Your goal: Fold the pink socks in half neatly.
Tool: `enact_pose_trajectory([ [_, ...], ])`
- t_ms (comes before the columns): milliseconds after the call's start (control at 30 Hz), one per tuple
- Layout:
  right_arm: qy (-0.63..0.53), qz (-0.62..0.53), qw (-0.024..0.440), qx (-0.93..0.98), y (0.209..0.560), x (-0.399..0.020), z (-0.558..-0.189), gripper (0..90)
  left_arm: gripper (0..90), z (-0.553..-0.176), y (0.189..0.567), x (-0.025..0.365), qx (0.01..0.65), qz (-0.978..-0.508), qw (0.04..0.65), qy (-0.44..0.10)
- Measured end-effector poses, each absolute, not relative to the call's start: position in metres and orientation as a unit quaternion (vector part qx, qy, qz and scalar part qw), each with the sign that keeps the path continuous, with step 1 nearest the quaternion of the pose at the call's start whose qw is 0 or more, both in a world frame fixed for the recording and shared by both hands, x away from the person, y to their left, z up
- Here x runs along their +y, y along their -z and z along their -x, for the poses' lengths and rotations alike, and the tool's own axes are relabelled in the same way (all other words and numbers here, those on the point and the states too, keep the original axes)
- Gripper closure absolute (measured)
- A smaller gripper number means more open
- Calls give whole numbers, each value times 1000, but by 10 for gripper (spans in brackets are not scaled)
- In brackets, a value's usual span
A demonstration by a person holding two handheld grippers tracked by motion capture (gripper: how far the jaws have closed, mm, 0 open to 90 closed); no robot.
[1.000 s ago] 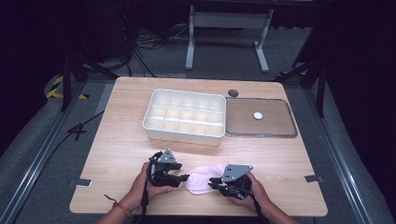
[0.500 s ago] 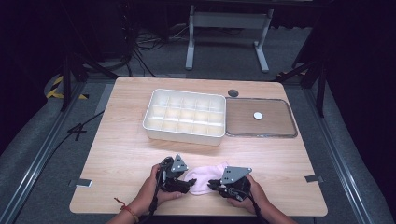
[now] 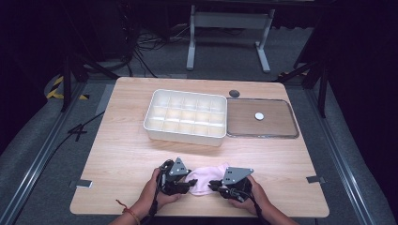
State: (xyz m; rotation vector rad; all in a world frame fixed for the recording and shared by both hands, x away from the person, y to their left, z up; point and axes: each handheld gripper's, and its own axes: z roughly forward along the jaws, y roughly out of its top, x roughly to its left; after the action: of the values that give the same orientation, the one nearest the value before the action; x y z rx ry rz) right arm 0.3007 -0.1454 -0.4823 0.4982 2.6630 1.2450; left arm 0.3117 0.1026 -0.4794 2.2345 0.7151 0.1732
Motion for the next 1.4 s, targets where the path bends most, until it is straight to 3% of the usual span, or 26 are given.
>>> enact_pose_trajectory([
  [267, -414, -165, 83, 891, 482, -145, -300, 830, 748, -320, 479, 108, 301, -868, 395, -16],
  [533, -412, -164, 87, 892, 482, -144, -299, 833, 811, -325, 478, 113, 305, -865, 397, 9],
  [1400, -405, -182, 76, 893, 479, -113, -313, 831, 795, -322, 455, 126, 305, -842, 443, -37],
])
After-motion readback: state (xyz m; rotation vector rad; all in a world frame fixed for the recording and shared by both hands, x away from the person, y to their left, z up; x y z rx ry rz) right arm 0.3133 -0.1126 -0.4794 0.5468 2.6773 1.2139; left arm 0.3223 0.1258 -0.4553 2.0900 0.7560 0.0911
